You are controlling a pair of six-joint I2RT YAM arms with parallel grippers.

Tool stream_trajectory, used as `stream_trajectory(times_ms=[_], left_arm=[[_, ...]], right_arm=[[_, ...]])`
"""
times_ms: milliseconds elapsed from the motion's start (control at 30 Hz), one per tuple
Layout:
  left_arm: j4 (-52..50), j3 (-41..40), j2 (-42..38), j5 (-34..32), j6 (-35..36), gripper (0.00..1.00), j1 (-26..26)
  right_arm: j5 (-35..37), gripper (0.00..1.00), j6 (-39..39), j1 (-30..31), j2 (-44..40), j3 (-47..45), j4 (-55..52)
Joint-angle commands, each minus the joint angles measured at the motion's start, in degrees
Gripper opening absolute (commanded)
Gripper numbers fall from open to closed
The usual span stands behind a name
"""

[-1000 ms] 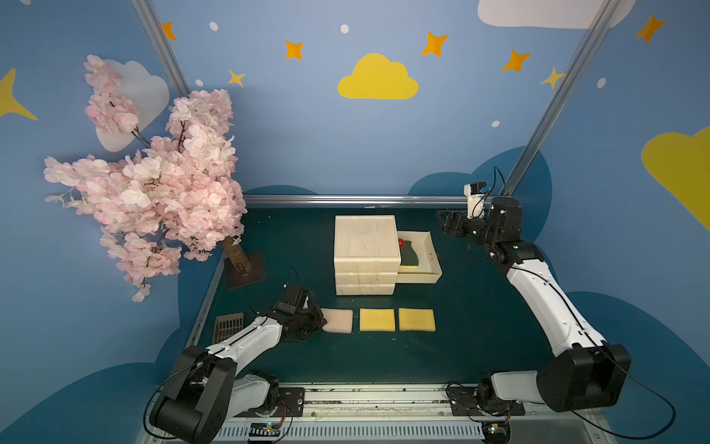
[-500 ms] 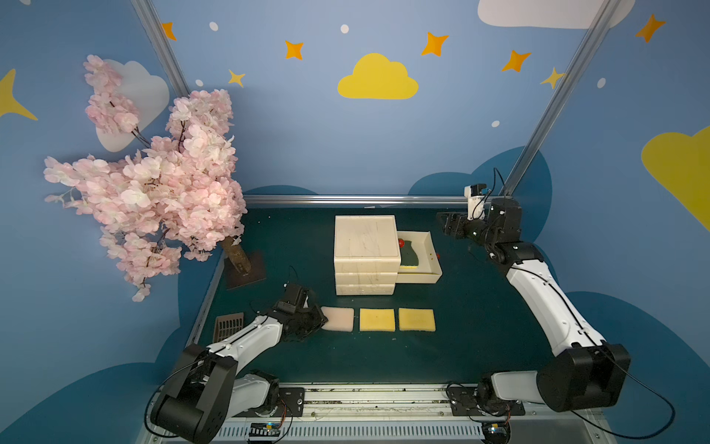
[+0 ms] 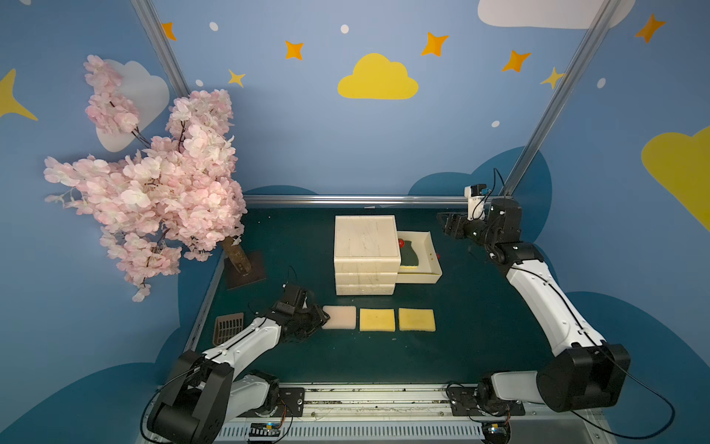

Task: Take the sponge out of the drawer
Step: Place the sponge at the center of the board.

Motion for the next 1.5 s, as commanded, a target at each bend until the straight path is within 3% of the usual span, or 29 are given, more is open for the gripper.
stream_trajectory(times_ms=[0,333,833,1467], left_arm=[[-3.9,0.2,-1.6,-2.4,1.2,0.54,0.2],[-5.6,4.6,1.3,-2.6,4.6,0.59,0.0],[-6.0,8.8,8.8,-3.8,7.1,0.56,-2.6],[-11.9,8.9,6.6,-9.4,7.2,0.52,-5.3]], right_arm=[[-0.1,0.79,-0.5,-0.3,0.5,-0.3,-0.6],[-0.2,0.79,-0.4,-0.5,0.5,-0.3,-0.8],[0.6,0.79,-1.1,-0.6,0.4,-0.5,-1.3],[0.7,0.79,-0.6,-0.7,0.7,-0.9,-1.1]])
